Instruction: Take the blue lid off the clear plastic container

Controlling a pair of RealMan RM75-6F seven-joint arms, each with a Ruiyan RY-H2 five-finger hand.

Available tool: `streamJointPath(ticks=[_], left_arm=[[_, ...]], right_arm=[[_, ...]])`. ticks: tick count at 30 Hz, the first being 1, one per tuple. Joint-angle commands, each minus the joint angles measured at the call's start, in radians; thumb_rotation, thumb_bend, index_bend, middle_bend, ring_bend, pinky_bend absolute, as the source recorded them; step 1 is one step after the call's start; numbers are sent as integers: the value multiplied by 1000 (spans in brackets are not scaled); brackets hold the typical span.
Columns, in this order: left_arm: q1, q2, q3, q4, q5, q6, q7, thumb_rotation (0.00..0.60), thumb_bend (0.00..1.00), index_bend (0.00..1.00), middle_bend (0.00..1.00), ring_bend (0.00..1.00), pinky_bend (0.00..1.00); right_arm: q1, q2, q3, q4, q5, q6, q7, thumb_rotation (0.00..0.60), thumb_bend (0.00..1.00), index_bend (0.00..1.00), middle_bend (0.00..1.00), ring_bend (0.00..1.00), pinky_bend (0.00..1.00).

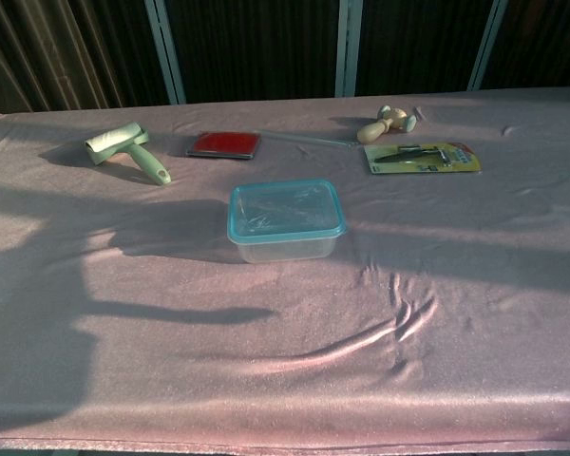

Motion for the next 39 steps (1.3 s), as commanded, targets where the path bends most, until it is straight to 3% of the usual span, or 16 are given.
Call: streamJointPath(ticks=[1,5,10,13,16,23,28,34,39], left_arm=[[-3,1,1,0,4,0,-9,600,340,0,0,0,0],[-12,-4,8,11,27,2,-45,600,331,0,0,0,0],[-70,-43,37,54,141,14,-226,600,304,0,0,0,0],[-84,-53,40,61,161,14,-253,600,292,0,0,0,0],[-165,-108,36,69,236,-20,-335,600,275,0,0,0,0],[-317,-245,-54,20,214,-167,-328,600,270,0,0,0,0],[-442,-393,-173,26,68,-384,-238,600,270,0,0,0,0],[-527,-537,-269,144,-82,-491,-186,600,272,0,0,0,0],[-578,-612,-307,237,-140,-513,-150,600,268,0,0,0,0]], right_arm=[[0,-1,-1,0,-2,0,-2,600,183,0,0,0,0],[-2,-3,-4,0,-6,2,-9,600,182,0,0,0,0],[-5,-3,-4,0,-10,10,-6,600,182,0,0,0,0],[-5,-4,-4,1,-10,9,-5,600,182,0,0,0,0],[-1,-6,-3,2,-4,-2,-11,600,182,0,0,0,0],[7,-10,-6,-6,-1,-24,-24,600,183,0,0,0,0],[15,-9,-3,-10,18,-50,-31,600,182,0,0,0,0],[20,-6,-3,-14,31,-69,-35,600,182,0,0,0,0],[20,7,-5,-17,34,-68,-16,600,182,0,0,0,0]])
